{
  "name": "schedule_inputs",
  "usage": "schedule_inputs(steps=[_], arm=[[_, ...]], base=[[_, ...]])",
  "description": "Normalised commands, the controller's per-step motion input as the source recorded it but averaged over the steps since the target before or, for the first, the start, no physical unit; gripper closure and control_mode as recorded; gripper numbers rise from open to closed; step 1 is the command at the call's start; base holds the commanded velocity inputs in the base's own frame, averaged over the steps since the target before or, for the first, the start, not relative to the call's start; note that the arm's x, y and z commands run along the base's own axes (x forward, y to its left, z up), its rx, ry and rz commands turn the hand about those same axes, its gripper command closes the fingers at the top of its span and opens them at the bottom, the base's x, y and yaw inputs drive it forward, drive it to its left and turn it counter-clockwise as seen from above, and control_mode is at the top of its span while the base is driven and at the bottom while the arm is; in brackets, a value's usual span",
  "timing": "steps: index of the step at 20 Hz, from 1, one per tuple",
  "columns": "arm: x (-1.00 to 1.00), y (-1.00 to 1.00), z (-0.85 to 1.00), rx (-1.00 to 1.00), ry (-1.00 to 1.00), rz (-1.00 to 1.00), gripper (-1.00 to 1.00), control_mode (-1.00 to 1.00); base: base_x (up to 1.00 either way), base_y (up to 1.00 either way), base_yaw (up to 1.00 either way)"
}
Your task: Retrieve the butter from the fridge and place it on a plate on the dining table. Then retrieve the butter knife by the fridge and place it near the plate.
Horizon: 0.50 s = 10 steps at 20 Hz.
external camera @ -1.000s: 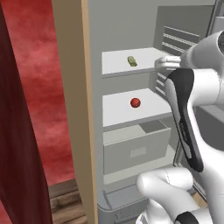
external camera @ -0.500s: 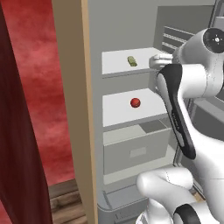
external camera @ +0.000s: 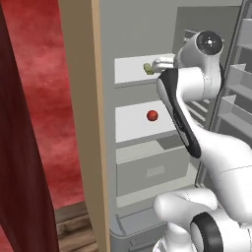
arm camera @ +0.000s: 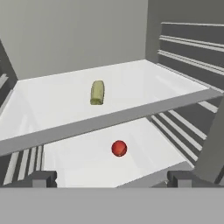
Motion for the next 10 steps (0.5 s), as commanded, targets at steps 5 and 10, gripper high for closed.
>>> schedule_inputs(steps=[5, 10], arm=[[0.54, -0.01, 0.00, 0.00, 0.07, 0.00, -1.00, -1.00], [0.46, 0.00, -0.02, 0.00, 0.00, 0.00, -1.00, -1.00]], base=[[0.00, 0.00, 0.00], [0.00, 0.00, 0.00]])
